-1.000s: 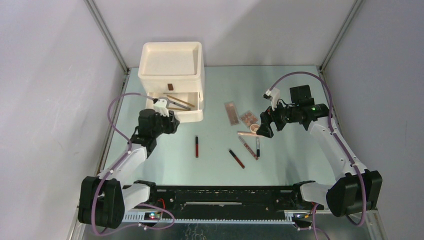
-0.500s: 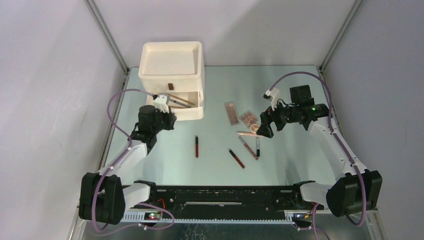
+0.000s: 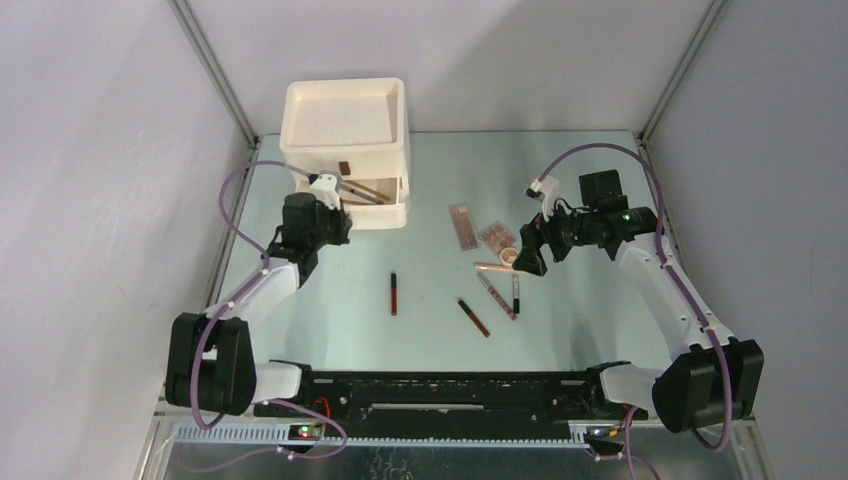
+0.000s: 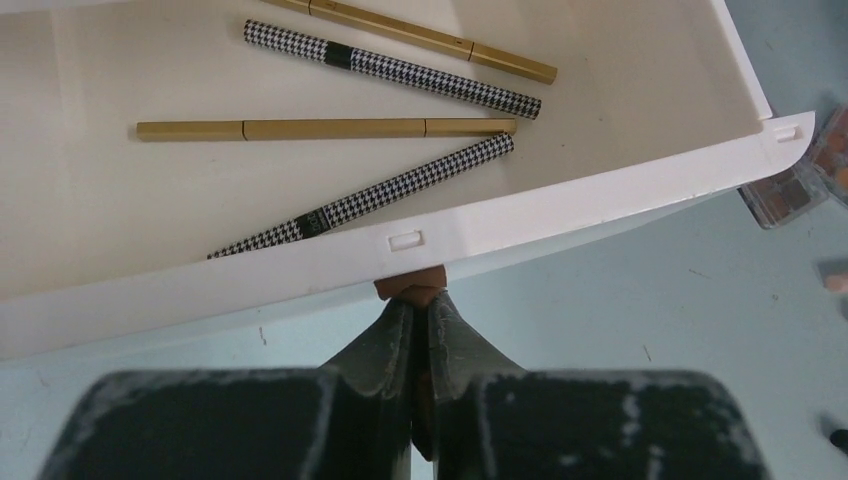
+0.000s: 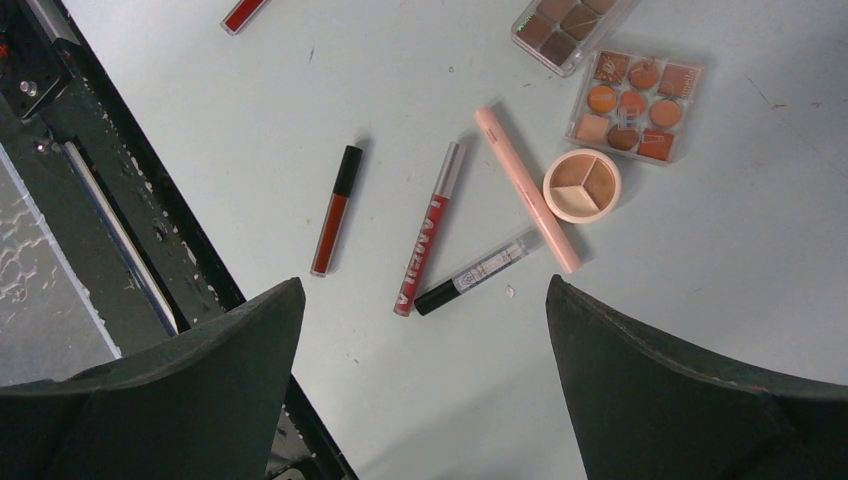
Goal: Organize the makeup
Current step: Close the drawer in the storage box.
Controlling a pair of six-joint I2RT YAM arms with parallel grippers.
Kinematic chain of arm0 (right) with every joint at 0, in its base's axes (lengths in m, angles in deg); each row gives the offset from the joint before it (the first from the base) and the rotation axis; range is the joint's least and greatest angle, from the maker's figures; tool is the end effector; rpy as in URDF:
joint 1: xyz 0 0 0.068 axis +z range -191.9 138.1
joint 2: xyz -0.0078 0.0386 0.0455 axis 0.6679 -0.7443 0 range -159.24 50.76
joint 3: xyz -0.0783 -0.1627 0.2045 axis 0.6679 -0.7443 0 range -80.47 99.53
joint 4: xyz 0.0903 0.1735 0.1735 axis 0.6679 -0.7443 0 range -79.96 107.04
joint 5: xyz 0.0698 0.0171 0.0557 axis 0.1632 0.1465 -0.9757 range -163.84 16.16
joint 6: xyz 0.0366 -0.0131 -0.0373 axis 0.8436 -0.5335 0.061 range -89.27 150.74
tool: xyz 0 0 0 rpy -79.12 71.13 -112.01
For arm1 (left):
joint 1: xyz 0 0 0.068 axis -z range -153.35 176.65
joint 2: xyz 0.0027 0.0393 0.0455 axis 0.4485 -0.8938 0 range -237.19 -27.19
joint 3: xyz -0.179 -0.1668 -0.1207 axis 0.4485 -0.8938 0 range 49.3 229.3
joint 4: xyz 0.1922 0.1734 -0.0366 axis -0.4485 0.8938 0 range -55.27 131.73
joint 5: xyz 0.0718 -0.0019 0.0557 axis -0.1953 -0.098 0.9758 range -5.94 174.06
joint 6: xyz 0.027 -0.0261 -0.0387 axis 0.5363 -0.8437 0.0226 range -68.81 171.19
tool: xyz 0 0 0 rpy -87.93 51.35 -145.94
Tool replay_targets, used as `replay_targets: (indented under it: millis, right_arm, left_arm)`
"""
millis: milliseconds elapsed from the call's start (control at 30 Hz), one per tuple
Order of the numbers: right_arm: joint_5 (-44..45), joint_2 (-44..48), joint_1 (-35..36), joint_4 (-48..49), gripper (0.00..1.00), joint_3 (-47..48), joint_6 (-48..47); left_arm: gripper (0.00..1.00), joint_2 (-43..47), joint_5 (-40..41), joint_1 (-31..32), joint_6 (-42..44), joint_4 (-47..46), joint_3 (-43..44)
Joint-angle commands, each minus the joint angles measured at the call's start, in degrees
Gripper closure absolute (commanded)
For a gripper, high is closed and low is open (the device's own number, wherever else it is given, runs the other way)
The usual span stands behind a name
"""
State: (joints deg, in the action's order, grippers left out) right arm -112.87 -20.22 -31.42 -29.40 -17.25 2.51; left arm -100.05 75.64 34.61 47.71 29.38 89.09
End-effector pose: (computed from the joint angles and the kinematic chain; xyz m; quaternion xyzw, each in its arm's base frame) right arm 0.2362 0.0665 0.3069 -0.3941 0.8122 0.2693 0.3353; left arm 0.2735 -0.0435 0.2316 0.0713 0.8515 -0.1139 0.5069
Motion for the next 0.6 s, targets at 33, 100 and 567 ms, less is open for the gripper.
replay_targets:
  millis: [33,100,567]
  right_arm:
    - [-0.2,-0.25,-0.07,0.38,0.0,-0.04,-0.88]
    - [0.06,-0.37,0.13,0.43,0.0,-0.07,-0.95]
    - [1.67,-0.85,1.3,0.47,0.0,-0.03,-1.14]
  left_arm:
    - [0.83,-1.05,1.85,-0.23,0.3,-10.86,6.82]
    - [0.75,-1.46,1.79,-0.23,-1.02,-11.53,7.12]
    - [0.52,-6.48,3.3,1.64,-4.12,-13.09,10.96]
